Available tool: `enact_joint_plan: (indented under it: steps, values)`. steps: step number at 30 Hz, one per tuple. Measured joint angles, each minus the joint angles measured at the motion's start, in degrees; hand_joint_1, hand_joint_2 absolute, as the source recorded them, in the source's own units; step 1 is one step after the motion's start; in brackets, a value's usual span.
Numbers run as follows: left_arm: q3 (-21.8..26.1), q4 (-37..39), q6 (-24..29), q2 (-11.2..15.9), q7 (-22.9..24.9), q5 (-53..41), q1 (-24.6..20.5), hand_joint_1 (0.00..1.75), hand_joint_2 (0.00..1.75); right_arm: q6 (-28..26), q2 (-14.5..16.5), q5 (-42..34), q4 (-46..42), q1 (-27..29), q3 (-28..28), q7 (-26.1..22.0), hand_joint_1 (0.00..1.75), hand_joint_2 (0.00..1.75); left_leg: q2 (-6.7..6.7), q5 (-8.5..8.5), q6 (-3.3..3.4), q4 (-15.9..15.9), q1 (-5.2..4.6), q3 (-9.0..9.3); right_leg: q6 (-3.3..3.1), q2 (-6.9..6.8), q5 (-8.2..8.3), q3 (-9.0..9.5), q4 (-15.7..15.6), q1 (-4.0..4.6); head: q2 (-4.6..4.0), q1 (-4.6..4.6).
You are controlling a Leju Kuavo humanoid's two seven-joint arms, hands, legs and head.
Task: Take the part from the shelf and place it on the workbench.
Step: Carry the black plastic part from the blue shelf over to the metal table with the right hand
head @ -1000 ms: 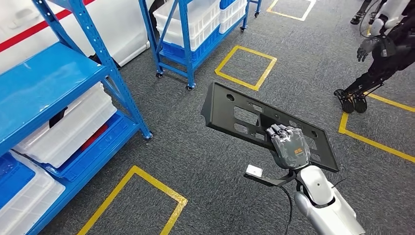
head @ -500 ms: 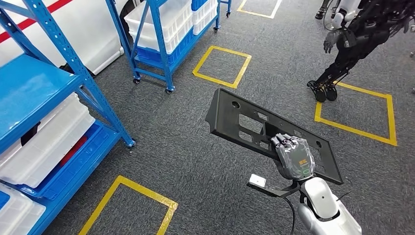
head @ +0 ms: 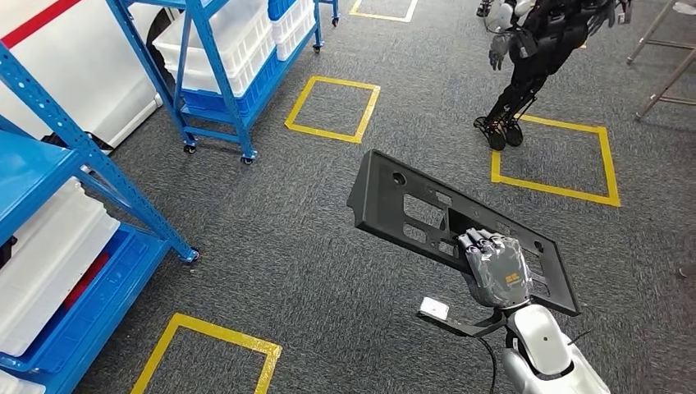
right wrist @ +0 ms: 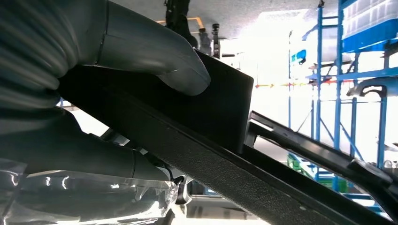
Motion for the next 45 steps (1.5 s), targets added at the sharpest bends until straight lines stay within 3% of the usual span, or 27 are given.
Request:
enact_joint_plan:
  steps: [2, 4, 5, 6, 8, 10, 12, 14, 16, 18, 20, 21, 22, 24, 25, 27, 29, 31, 34, 35, 36, 37, 38, 40, 41, 43, 45]
  values:
    - [-0.01, 0.00, 0.11, -0.02, 0.09, -0.07, 0.05, 0.00, 1.75, -0.01, 0.10, 0.31, -0.67, 0.20, -0.16, 0.17, 1.75, 1.75, -2.06, -3.20, -0.50, 4.92, 0.24, -2.11, -0.54, 0.83, 0.23, -0.10, -0.13, -0.03, 0.00, 0.00]
    - [-0.01, 0.00, 0.19, -0.04, 0.10, -0.07, 0.15, 0.00, 1.75, -0.04, 0.22, 0.44, -1.12, 0.47, -0.26, 0.27, 1.75, 1.75, -3.12, -6.80, -0.58, 12.70, 0.26, -5.65, -0.88, 1.82, 0.37, -0.32, -0.12, 0.25, 0.00, -0.01]
    - [0.00, 0.00, 0.22, -0.04, 0.11, -0.05, 0.21, 0.00, 1.75, -0.06, 0.27, 0.48, -1.30, 0.72, -0.35, 0.31, 1.75, 1.75, -3.24, -7.45, -0.47, 15.27, 0.25, -6.87, -0.97, 2.38, 0.42, -0.39, -0.12, 0.43, 0.00, -0.01]
    - [0.00, 0.00, 0.26, -0.04, 0.09, -0.04, 0.24, 0.00, 1.75, -0.10, 0.30, 0.50, -1.48, 1.01, -0.50, 0.35, 1.75, 1.75, -3.31, -6.91, -0.25, 15.67, 0.22, -7.08, -1.02, 2.96, 0.48, -0.42, -0.11, 0.57, 0.00, -0.01]
    - [0.00, 0.00, 0.34, -0.03, -0.08, -0.02, 0.26, 0.00, 1.75, -0.19, 0.34, 0.53, -1.92, 1.51, -0.89, 0.40, 1.75, 1.75, -3.97, -3.14, 0.46, 10.13, 0.11, -4.48, -1.02, 4.18, 0.58, -0.34, -0.10, 0.74, 0.00, -0.01]
    - [-0.01, 0.00, 0.38, 0.03, -0.37, -0.02, 0.29, 0.00, 1.75, -0.32, 0.38, 0.53, -2.36, 1.82, -1.31, 0.44, 1.75, 1.75, -6.04, -0.07, 1.20, 2.51, -0.03, -1.00, -0.78, 5.27, 0.79, -0.37, -0.09, 0.76, 0.00, 0.00]
    - [-0.01, 0.00, 0.38, 0.10, -0.57, 0.02, 0.21, 0.00, 1.75, -0.40, 0.49, 0.53, -2.60, 2.07, -1.72, 0.51, 1.75, 1.75, -7.20, 0.47, 1.60, -0.59, -0.25, 0.24, -0.23, 6.19, 1.15, -0.66, -0.18, 0.53, 0.00, -0.01]
    - [-0.01, 0.00, 0.38, 0.11, -0.63, 0.14, 0.00, 0.00, 1.75, -0.42, 0.60, 0.53, -2.70, 2.29, -2.10, 0.55, 1.75, 1.75, -6.32, 1.00, 2.01, -1.49, -0.30, 0.56, 0.43, 6.73, 1.49, -0.85, -0.35, 0.30, 0.00, -0.01]
    - [0.00, 0.00, 0.38, 0.07, -0.65, 0.31, -0.08, 0.00, 1.75, -0.40, 0.63, 0.53, -2.74, 2.18, -2.34, 0.48, 1.75, 1.75, -5.19, 1.92, 2.62, -2.82, -0.13, 1.08, 0.82, 5.04, 0.27, -1.63, 1.19, 0.46, 0.00, 0.00]
    - [0.01, 0.00, 0.38, 0.03, -0.63, 0.44, -0.04, 0.00, 1.75, -0.36, 0.63, 0.28, -2.61, 1.70, -2.41, 0.29, 1.75, 1.75, -3.99, 2.38, 2.96, -3.38, -0.09, 1.09, 1.13, 2.64, -3.29, -4.24, 6.90, 0.52, 0.00, 0.00]
    - [0.02, 0.00, 0.38, 0.03, -0.55, 0.51, 0.04, 0.00, 1.75, -0.34, 0.63, -0.46, -2.21, 1.32, -2.41, -0.13, 1.75, 1.75, -2.76, 2.40, 3.00, -3.29, -0.10, 0.84, 1.67, 1.81, -5.97, -6.94, 13.19, 0.18, 0.00, 0.00]
    - [0.03, 0.00, 0.38, 0.03, -0.49, 0.54, 0.07, 0.00, 1.75, -0.34, 0.63, -0.85, -1.95, 1.19, -2.41, -0.36, 1.75, 1.75, -2.19, 2.37, 2.94, -3.21, -0.07, 0.78, 1.96, 1.58, -5.91, -7.18, 14.14, -0.05, 0.00, 0.00]
    - [0.04, 0.00, 0.38, 0.02, -0.45, 0.56, 0.09, 0.00, 1.75, -0.36, 0.63, -1.19, -1.67, 0.99, -2.41, -0.55, 1.75, 1.75, -1.64, 2.27, 2.79, -3.05, -0.01, 0.74, 2.24, 1.28, -4.78, -6.20, 12.69, -0.31, 0.00, 0.00]
    - [0.08, 0.00, 0.38, 0.03, -0.42, 0.57, 0.06, 0.00, 1.75, -0.39, 0.65, -1.45, -1.18, 0.34, -2.40, -0.73, 1.75, 1.75, -0.67, 1.78, 2.21, -2.35, 0.08, 0.62, 2.63, -0.25, -1.85, -2.19, 5.66, -0.62, 0.00, 0.00]
    - [0.09, 0.00, 0.38, 0.05, -0.41, 0.57, 0.01, 0.00, 1.75, -0.41, 0.69, -1.48, -0.98, -0.02, -2.36, -0.78, 1.75, 1.75, -0.27, 1.38, 1.80, -1.77, 0.00, 0.48, 2.43, -0.99, -0.92, -0.51, 2.48, -0.61, 0.00, -0.01]
    - [0.10, 0.00, 0.39, 0.13, -0.37, 0.59, -0.08, 0.00, 1.75, -0.45, 0.91, -1.29, -0.63, -0.46, -2.23, -0.79, 1.75, 1.75, 0.33, 0.83, 1.07, -1.06, -0.20, 0.29, 1.57, -1.52, -0.94, 0.51, 0.20, -0.28, 0.00, -0.01]
    - [0.13, 0.00, 0.45, 0.15, -0.27, 0.60, -0.17, 0.00, 1.75, -0.48, 1.21, -0.76, -0.34, -0.60, -2.09, -0.63, 1.75, 1.75, 0.90, 0.62, 0.46, -0.93, -0.16, 0.31, 0.66, -0.53, -0.79, 0.31, 0.20, -0.11, 0.00, -0.01]
    - [0.16, 0.00, 0.64, 0.18, -0.30, 0.59, -0.23, 0.00, 1.75, -0.46, 1.58, -0.14, -0.21, -0.88, -1.99, -0.33, 1.75, 1.75, -0.12, -0.71, -0.15, 0.61, 0.13, -0.23, -0.01, 0.25, -0.56, 0.26, 0.00, -0.13, 0.00, -0.02]
    - [0.19, 0.00, 1.56, 0.20, -1.05, 0.12, -0.17, 0.00, 1.75, -0.37, 2.50, 0.83, -0.01, -1.53, -1.85, 0.27, 1.75, 1.75, -2.86, -5.97, -0.59, 10.62, 0.37, -4.70, -0.63, 1.56, -0.34, 0.13, -0.10, 0.05, 0.00, -0.02]
    - [0.15, 0.00, 2.07, 0.19, -1.45, -0.25, -0.11, 0.00, 1.75, -0.33, 2.85, 1.17, 0.09, -1.64, -1.81, 0.48, 1.75, 1.75, -3.13, -7.07, -0.55, 14.03, 0.37, -6.37, -0.72, 2.07, -0.30, 0.09, -0.09, 0.21, 0.00, -0.02]
    - [0.09, 0.00, 2.62, 0.19, -1.80, -0.63, -0.07, 0.00, 1.75, -0.28, 3.16, 1.47, 0.15, -1.68, -1.79, 0.67, 1.75, 1.75, -3.26, -7.13, -0.41, 15.76, 0.36, -7.30, -0.78, 2.61, -0.27, 0.08, -0.09, 0.37, 0.00, -0.02]
    - [0.01, 0.00, 3.19, 0.18, -2.11, -0.96, -0.04, 0.00, 1.75, -0.23, 3.44, 1.77, 0.20, -1.71, -1.78, 0.86, 1.75, 1.75, -3.37, -6.07, -0.16, 15.26, 0.32, -7.21, -0.82, 3.18, -0.23, 0.10, -0.08, 0.49, 0.00, -0.02]
    - [-0.07, 0.00, 3.67, 0.18, -2.31, -1.13, -0.02, 0.00, 1.75, -0.15, 3.69, 2.03, 0.21, -1.78, -1.78, 0.99, 1.75, 1.75, -3.71, -4.08, 0.17, 12.49, 0.26, -6.02, -0.83, 3.76, -0.20, 0.15, -0.08, 0.55, 0.00, -0.02]
    - [-0.13, 0.00, 4.55, 0.20, -2.48, -1.30, -0.01, 0.00, 1.75, -0.01, 4.08, 2.34, 0.20, -2.01, -1.78, 1.10, 1.75, 1.75, -6.00, -0.15, 0.89, 4.44, 0.12, -2.50, -0.68, 4.87, -0.06, 0.17, -0.08, 0.54, 0.00, -0.02]
    - [-0.14, 0.00, 4.91, 0.21, -2.50, -1.31, -0.02, 0.00, 1.75, 0.08, 4.18, 2.30, 0.20, -2.12, -1.77, 1.10, 1.75, 1.75, -7.12, 0.88, 1.13, 1.44, 0.04, -1.17, -0.46, 5.41, 0.08, 0.03, -0.08, 0.47, 0.00, -0.02]
    - [-0.14, 0.00, 5.37, 0.22, -2.51, -1.18, -0.02, 0.00, 1.75, 0.20, 4.25, 1.85, 0.25, -2.25, -1.78, 1.08, 1.75, 1.75, -7.92, 1.10, 1.42, -0.58, -0.20, -0.39, 0.20, 6.44, 0.49, -0.39, -0.19, 0.20, 0.00, -0.02]
    - [-0.13, 0.00, 5.45, 0.21, -2.63, -0.91, -0.06, 0.00, 1.75, 0.27, 4.20, 1.18, 0.36, -2.27, -1.87, 0.95, 1.75, 1.75, -6.84, 1.72, 1.88, -1.48, -0.18, -0.16, 0.85, 6.65, 0.75, -0.69, -0.33, 0.00, 0.00, -0.02]
